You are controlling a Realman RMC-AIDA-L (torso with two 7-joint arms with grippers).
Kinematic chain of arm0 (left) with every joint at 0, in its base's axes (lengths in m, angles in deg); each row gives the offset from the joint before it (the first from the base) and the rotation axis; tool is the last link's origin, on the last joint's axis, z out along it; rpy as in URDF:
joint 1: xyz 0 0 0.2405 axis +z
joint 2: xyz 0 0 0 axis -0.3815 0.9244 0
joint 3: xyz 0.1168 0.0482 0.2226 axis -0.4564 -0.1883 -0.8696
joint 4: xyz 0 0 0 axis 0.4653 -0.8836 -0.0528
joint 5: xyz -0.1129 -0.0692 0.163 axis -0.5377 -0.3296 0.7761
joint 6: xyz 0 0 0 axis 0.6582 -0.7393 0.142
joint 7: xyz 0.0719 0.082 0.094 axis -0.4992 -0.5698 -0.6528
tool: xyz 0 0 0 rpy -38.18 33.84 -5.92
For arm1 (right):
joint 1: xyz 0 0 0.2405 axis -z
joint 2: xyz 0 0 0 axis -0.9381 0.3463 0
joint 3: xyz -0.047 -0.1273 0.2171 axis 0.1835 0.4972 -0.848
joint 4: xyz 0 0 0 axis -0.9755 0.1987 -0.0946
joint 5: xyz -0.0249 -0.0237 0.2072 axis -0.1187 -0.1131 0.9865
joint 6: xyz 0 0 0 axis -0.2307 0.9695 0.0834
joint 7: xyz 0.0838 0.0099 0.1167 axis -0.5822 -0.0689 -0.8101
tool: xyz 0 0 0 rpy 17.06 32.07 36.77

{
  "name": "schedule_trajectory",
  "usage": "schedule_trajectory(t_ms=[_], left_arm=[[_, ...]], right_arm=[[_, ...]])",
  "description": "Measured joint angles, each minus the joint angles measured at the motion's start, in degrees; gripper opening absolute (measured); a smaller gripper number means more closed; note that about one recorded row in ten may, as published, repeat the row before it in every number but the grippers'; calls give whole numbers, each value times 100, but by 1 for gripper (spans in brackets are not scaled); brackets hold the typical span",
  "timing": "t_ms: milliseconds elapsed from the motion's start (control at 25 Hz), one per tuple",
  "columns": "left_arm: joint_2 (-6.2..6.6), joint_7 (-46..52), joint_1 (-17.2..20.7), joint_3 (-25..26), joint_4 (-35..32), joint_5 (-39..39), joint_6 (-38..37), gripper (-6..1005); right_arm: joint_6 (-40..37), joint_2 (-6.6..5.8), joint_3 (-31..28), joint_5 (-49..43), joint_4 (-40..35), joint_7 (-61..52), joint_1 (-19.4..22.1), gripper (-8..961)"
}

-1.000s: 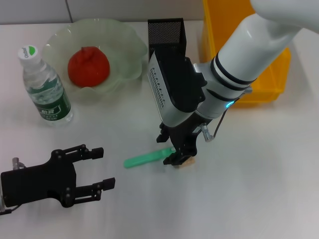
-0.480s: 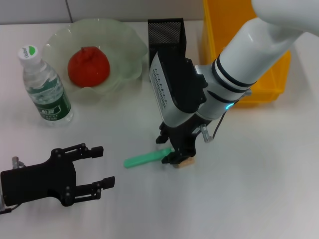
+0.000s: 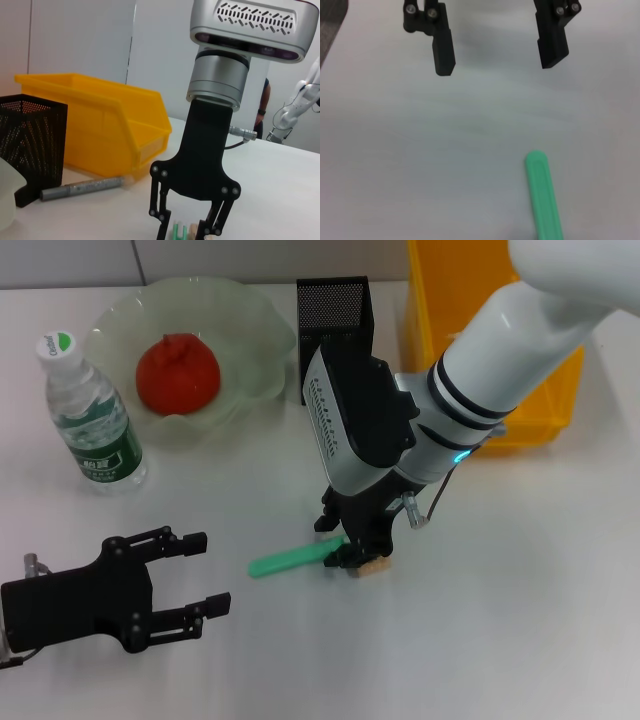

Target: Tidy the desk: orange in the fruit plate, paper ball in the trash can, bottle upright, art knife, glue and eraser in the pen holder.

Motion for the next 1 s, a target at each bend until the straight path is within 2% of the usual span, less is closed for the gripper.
schedule_trajectory(t_ms=[1000], left_arm=[[18,0,-21,14,-8,-3,2,771]], right_arm=[[111,0,7,64,144,19,-8,332]])
